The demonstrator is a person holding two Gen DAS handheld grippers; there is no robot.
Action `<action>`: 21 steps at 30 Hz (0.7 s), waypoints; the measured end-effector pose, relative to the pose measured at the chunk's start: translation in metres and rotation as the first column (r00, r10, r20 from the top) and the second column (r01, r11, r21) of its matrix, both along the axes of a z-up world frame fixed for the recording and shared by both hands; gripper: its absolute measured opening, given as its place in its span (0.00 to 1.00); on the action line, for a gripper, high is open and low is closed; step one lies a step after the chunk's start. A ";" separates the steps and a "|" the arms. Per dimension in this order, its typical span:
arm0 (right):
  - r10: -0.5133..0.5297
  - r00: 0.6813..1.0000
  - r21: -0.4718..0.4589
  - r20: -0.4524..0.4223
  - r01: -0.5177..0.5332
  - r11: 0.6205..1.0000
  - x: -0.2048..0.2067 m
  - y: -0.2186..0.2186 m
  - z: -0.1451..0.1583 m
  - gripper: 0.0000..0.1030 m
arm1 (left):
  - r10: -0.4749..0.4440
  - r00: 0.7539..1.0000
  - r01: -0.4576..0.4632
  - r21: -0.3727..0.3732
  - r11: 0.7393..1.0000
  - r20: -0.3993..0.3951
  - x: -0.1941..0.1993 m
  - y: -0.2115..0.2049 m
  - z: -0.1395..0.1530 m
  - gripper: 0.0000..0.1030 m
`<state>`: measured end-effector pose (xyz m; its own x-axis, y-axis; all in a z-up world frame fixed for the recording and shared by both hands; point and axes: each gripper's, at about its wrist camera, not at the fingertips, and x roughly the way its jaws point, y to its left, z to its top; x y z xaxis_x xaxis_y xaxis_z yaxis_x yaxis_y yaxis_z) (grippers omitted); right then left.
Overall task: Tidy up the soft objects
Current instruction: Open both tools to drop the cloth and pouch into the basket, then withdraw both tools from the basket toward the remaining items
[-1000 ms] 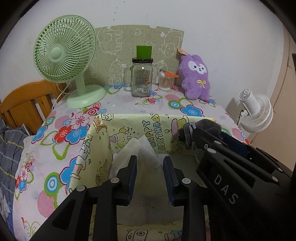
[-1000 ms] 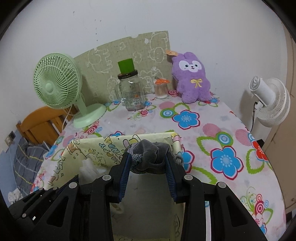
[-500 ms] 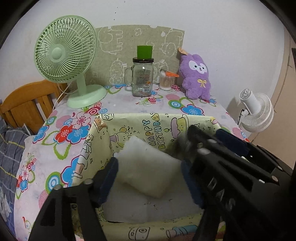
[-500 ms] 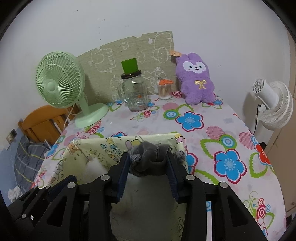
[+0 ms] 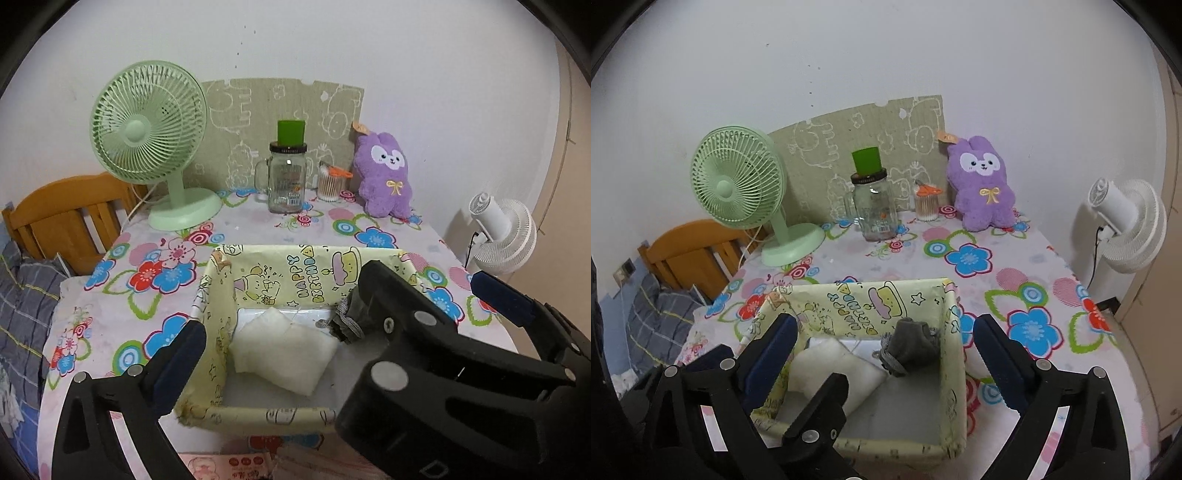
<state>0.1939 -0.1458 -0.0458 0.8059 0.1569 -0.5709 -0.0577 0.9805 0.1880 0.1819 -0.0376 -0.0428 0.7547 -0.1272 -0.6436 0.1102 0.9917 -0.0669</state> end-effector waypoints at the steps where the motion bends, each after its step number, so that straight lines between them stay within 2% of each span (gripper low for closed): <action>1: -0.001 1.000 0.000 0.005 0.001 1.000 -0.004 0.000 0.002 0.95 | 0.000 1.000 0.000 0.001 1.000 0.007 -0.003 0.000 0.002 0.99; 21: -0.025 0.995 -0.038 0.102 0.029 0.999 -0.076 -0.007 0.037 1.00 | -0.005 0.993 0.004 0.002 1.000 0.116 -0.069 -0.006 0.033 1.00</action>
